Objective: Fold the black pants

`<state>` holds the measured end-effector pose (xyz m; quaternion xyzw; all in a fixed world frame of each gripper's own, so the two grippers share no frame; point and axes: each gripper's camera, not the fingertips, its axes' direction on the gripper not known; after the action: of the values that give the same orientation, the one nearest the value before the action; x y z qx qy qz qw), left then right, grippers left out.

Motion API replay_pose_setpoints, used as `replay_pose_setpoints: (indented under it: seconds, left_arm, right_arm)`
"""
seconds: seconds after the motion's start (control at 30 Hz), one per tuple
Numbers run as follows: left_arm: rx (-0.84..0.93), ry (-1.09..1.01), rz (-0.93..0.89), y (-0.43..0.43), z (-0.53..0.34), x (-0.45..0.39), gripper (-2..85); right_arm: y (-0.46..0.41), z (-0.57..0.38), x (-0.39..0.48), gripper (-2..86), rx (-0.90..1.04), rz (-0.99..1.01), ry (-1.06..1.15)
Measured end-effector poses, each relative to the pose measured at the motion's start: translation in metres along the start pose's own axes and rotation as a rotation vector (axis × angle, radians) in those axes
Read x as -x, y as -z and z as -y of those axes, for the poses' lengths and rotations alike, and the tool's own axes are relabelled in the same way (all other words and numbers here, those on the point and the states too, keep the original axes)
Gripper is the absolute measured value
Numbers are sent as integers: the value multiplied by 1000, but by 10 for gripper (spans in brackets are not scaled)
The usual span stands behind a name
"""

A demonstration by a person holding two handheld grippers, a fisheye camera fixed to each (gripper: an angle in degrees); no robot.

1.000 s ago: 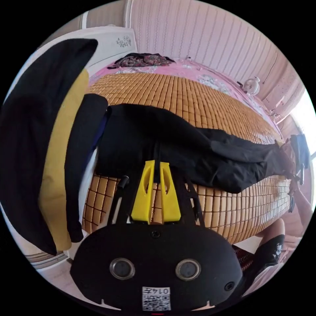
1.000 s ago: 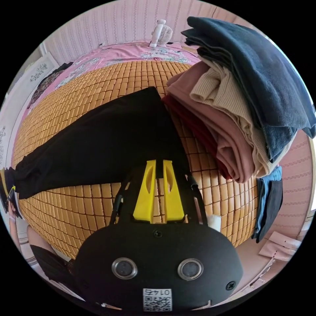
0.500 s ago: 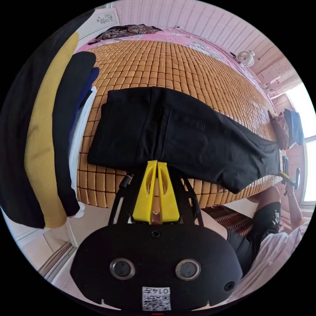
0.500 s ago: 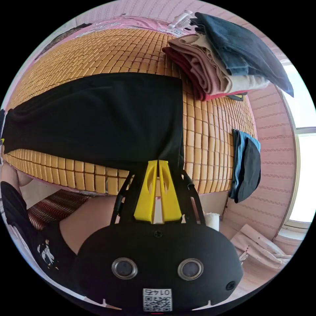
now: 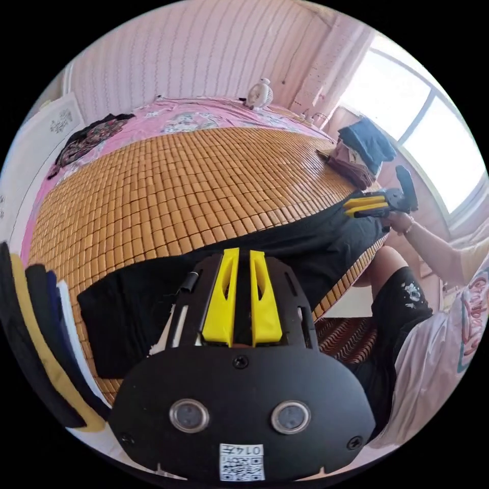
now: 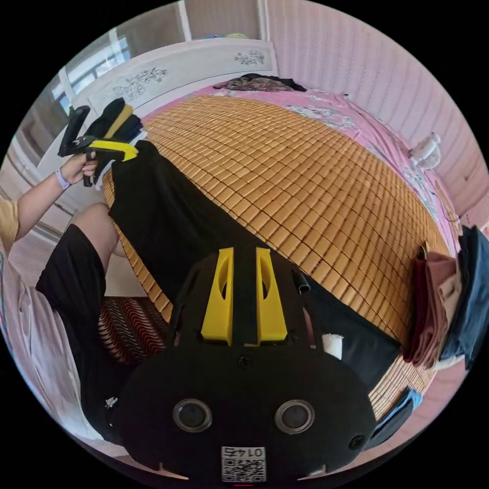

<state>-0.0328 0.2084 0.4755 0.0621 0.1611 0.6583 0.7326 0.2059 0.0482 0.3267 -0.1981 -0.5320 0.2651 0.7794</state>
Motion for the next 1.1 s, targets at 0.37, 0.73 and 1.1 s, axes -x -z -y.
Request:
replay_pose_setpoints:
  seconds: [0.37, 0.73, 1.1]
  left_arm:
    - [330, -364, 88, -138, 68, -93, 62]
    - [246, -330, 144, -132, 90, -101, -8]
    - [182, -167, 55, -137, 59, -72, 46]
  right_arm:
    - [-43, 9, 32, -1, 145, -49, 201]
    - [-23, 8, 6, -3, 56, -33, 91]
    - [1, -63, -28, 60, -123, -66, -325]
